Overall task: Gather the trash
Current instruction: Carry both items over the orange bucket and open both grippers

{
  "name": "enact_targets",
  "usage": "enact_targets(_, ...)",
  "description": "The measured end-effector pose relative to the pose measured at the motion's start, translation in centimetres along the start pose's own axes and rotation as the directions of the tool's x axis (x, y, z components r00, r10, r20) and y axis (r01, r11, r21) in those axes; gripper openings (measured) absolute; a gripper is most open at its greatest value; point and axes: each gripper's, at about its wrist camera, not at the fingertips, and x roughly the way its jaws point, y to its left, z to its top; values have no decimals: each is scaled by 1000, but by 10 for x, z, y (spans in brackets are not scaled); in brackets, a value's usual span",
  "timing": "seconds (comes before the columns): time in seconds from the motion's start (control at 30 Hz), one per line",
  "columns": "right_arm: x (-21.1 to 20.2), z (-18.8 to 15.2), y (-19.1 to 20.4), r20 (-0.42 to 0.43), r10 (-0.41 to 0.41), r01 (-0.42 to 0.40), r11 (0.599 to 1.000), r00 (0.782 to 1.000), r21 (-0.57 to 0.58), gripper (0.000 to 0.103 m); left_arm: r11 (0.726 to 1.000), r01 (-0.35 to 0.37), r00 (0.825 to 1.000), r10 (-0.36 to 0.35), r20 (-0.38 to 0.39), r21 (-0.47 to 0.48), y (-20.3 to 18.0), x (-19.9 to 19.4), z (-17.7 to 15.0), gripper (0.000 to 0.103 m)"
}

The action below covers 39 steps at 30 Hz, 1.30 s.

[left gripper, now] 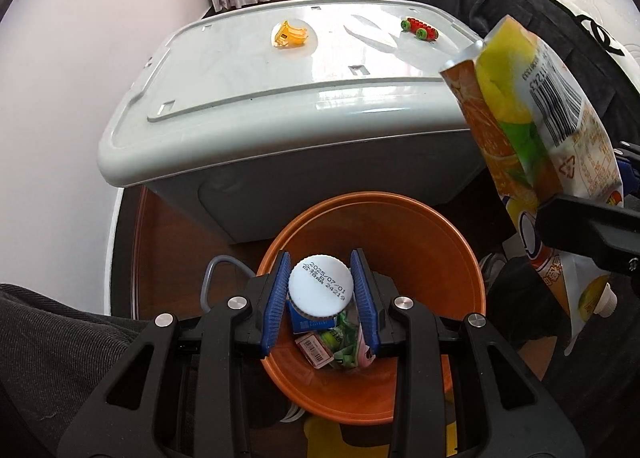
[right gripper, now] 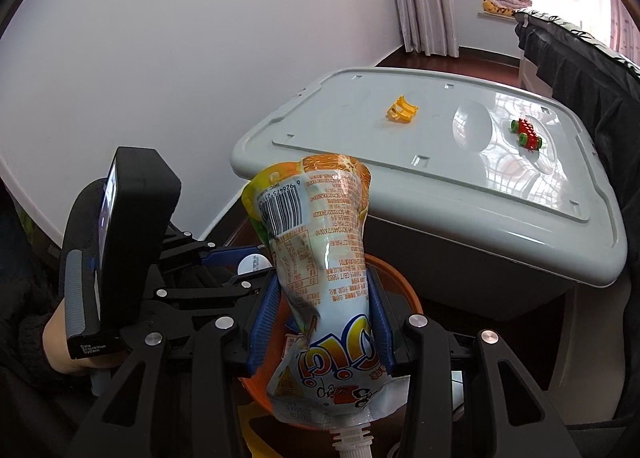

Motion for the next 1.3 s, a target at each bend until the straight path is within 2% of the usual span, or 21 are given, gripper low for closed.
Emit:
enact_targets(0.13,-1,3,-4,7,-5,5,1000,1000,7,46,1000,2,1000,-2,-6,-9,0,-1,1,34)
enact_targets(0.2,-1,4,-6,9,-8,8,1000,1000,13,52,1000,-3,1000,3,-7,-23,3,-1,3,60)
enact_targets(0.27,-2,3,-7,10,-9,8,1000,1000,18,54,999,-19,1000,19,5,-38,5,-3,4,68)
enact_targets(0.4,-4,4,-7,16,-7,7,1000,1000,21,57,999,-30,1000,30,-2,-44,6,-2,4,69)
enact_targets(0.57,-8,7,-6,37,-20,19,1000,999,14,71,999,-32,999,32,-2,-28,3,-3,4,71)
enact_targets(1.03,-9,27,-34,77,-72,68,996,994,55,71,999,-32,999,32,-4,-19,2,-1,8,72)
enact_targets(1.3,-3,42,-59,90,-114,106,990,989,90,71,999,-28,1000,28,-6,-25,6,8,22,72)
